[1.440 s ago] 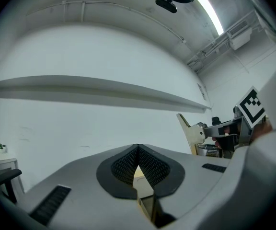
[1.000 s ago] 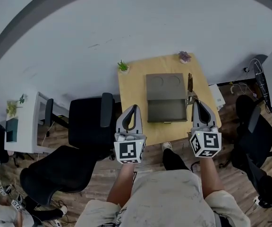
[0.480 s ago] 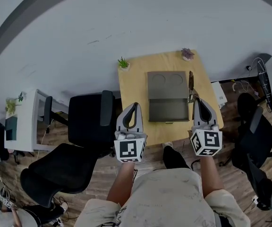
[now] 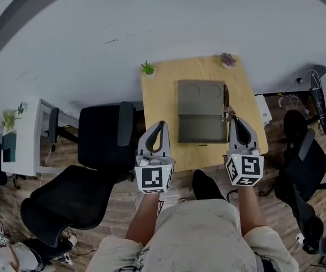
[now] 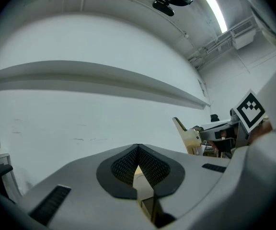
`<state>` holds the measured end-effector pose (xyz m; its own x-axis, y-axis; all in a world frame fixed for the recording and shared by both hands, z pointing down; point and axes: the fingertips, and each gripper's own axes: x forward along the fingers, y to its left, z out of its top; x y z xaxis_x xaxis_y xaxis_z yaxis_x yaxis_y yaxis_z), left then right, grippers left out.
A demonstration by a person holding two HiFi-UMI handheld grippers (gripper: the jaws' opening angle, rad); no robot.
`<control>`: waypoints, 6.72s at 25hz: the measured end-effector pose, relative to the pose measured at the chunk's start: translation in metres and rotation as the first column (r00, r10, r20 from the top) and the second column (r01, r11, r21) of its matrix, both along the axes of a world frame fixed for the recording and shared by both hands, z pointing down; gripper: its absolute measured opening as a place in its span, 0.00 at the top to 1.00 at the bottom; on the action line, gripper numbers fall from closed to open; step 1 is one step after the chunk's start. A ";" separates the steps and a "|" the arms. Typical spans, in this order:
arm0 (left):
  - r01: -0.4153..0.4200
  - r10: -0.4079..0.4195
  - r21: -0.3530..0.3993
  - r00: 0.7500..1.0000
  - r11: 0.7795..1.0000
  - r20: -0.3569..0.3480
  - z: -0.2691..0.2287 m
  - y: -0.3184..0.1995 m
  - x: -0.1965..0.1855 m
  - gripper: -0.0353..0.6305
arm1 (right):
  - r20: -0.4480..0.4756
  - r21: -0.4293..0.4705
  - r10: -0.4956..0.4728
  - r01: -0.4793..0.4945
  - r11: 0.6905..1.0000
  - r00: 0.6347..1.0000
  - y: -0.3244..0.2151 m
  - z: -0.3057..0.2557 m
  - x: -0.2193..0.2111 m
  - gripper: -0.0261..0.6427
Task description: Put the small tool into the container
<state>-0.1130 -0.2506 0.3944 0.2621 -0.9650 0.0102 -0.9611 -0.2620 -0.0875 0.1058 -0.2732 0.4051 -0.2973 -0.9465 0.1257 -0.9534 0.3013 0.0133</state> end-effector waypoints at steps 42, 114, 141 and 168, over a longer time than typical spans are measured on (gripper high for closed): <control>0.081 -0.084 -0.142 0.996 0.987 -0.018 0.082 0.009 -0.013 0.94 | -0.287 -0.226 -0.217 0.155 0.962 0.933 -0.015 0.102 -0.034 0.93; 0.164 -0.184 -0.268 0.981 0.949 -0.054 0.137 0.019 -0.039 0.94 | -0.776 -0.491 -0.513 0.160 0.857 0.368 -0.043 0.232 -0.079 0.93; 0.156 -0.174 -0.264 0.984 0.952 -0.045 0.139 0.024 -0.033 0.94 | -0.738 -0.545 -0.562 0.161 0.823 0.373 -0.035 0.242 -0.082 0.90; 0.154 -0.170 -0.267 0.985 0.951 -0.040 0.138 0.027 -0.030 0.94 | -0.698 -0.591 -0.612 0.182 0.786 0.371 -0.024 0.255 -0.087 0.81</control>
<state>-0.1432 -0.2236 0.5326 0.1107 -0.9600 0.2572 -0.9938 -0.1082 0.0239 0.0189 -0.2975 0.6601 -0.1680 -0.5500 0.8181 -0.2873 0.8212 0.4931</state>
